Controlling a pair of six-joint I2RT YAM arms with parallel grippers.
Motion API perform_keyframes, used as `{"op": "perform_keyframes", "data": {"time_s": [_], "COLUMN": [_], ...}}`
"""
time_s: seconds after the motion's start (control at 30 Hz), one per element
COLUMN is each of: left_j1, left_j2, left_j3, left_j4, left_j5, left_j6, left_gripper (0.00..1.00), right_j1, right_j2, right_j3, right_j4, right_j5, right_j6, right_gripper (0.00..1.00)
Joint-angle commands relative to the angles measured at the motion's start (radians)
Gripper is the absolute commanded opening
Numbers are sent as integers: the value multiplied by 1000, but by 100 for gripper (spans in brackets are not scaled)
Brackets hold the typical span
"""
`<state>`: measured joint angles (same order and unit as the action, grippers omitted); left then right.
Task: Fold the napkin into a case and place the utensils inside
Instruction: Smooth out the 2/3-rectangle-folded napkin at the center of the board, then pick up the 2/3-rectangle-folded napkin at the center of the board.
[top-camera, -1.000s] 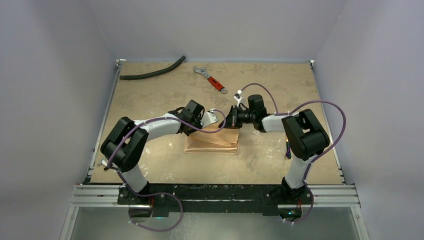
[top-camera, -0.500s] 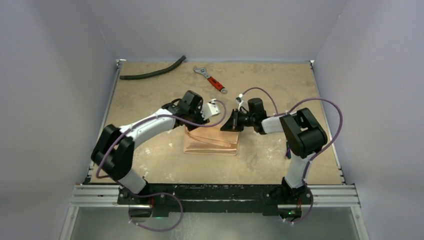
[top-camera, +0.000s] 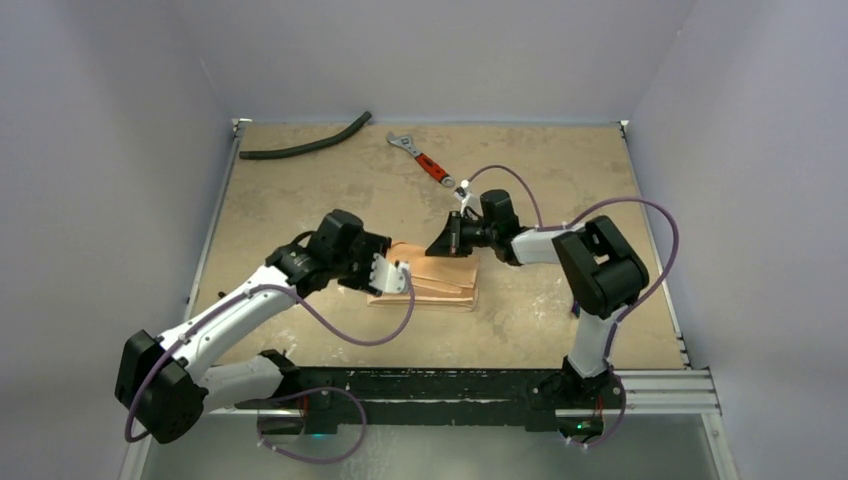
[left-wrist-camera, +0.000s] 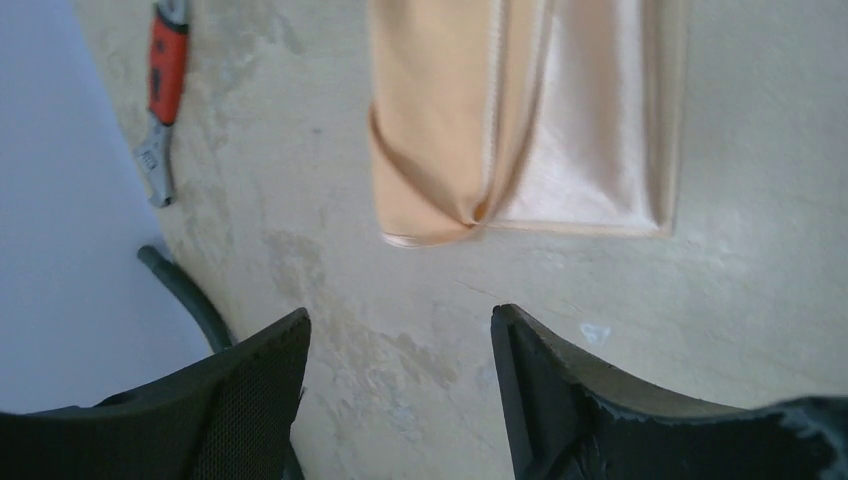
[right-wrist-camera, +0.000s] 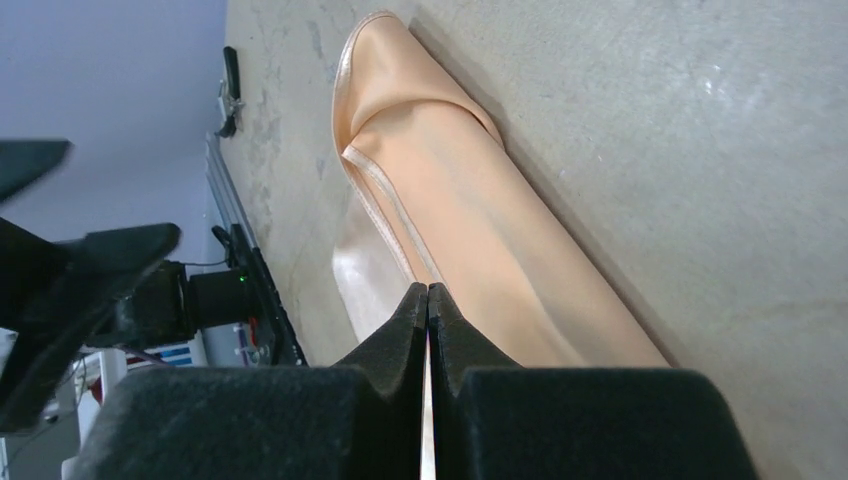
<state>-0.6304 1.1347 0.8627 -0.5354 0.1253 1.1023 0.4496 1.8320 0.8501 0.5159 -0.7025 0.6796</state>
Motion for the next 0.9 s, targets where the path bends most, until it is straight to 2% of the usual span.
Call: {"op": "perform_keyframes", "data": {"time_s": [0.0, 0.1, 0.27, 0.4, 0.6, 0.87], "left_j1": [-5, -12, -12, -20, -24, -24], "left_j2": [8, 15, -90, -129, -88, 40], "left_j3": [-70, -111, -255, -318, -368, -344], "left_j4": [-21, 65, 120, 152, 167, 49], "left_j5": [82, 85, 144, 174, 191, 205], "left_j6": [270, 244, 425, 488, 543, 629], "left_gripper": [66, 66, 66, 67, 68, 66], "right_j1": [25, 27, 28, 27, 28, 45], "right_j2": [67, 122, 184, 210, 163, 8], "right_j3": [79, 100, 82, 54, 47, 17], "right_j4": [62, 73, 102, 149, 179, 171], "right_j5": [-3, -5, 3, -10, -19, 14], "right_j6": [29, 32, 36, 36, 31, 25], "right_gripper": [1, 0, 0, 0, 4, 7]}}
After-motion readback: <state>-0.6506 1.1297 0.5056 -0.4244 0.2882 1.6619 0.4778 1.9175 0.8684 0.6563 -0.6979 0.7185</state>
